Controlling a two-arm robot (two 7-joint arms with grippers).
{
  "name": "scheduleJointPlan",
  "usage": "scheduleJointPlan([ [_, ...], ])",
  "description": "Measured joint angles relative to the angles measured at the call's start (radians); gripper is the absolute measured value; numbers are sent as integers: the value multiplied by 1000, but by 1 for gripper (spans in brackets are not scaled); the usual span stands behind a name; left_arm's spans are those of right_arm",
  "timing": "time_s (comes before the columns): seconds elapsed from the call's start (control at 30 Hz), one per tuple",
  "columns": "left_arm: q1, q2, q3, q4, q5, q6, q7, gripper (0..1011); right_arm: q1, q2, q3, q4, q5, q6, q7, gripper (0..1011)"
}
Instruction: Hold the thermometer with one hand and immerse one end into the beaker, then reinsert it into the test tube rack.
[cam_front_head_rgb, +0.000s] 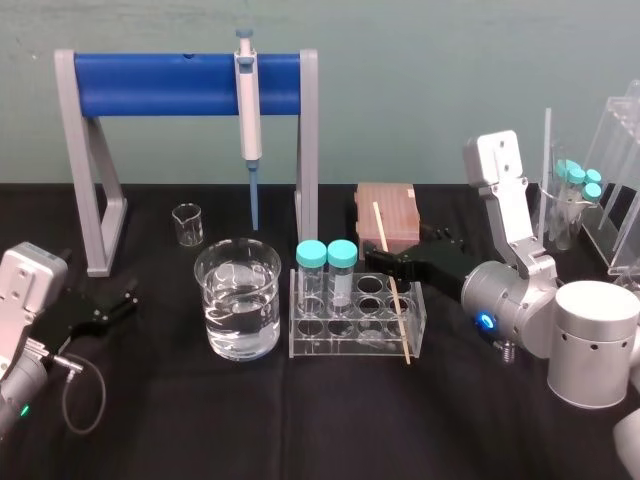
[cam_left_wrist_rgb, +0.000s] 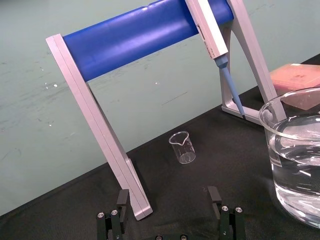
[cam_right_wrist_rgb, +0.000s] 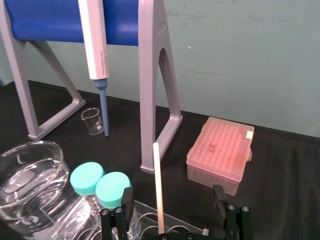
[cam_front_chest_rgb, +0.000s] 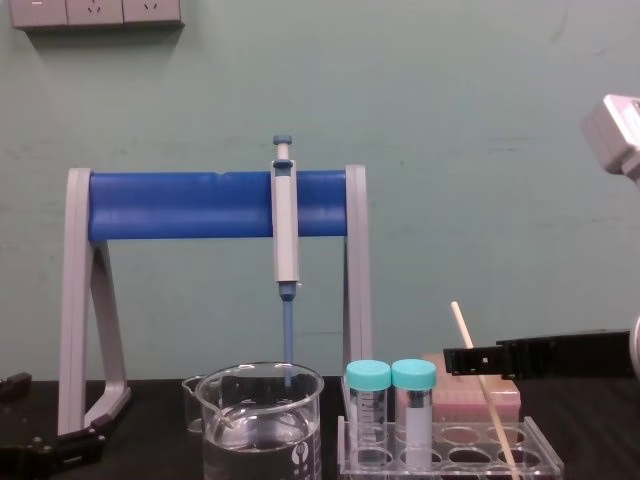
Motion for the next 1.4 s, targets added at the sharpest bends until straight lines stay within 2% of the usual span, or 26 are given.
scheduleJointPlan([
  [0.47,0,0,0,0,0,0,0,1004,12,-35,11,36,-46,-21,-8,1003],
  [0.8,0,0,0,0,0,0,0,1004,19,-55,14,61,-76,-32,11,1003],
  [1.17,0,0,0,0,0,0,0,1004,18,-55,15,61,-78,-34,11,1003],
  [1.23,0,0,0,0,0,0,0,1004,18,-55,14,61,-77,-34,11,995],
  [1.4,0,0,0,0,0,0,0,1004,18,-55,14,60,-76,-32,11,875],
])
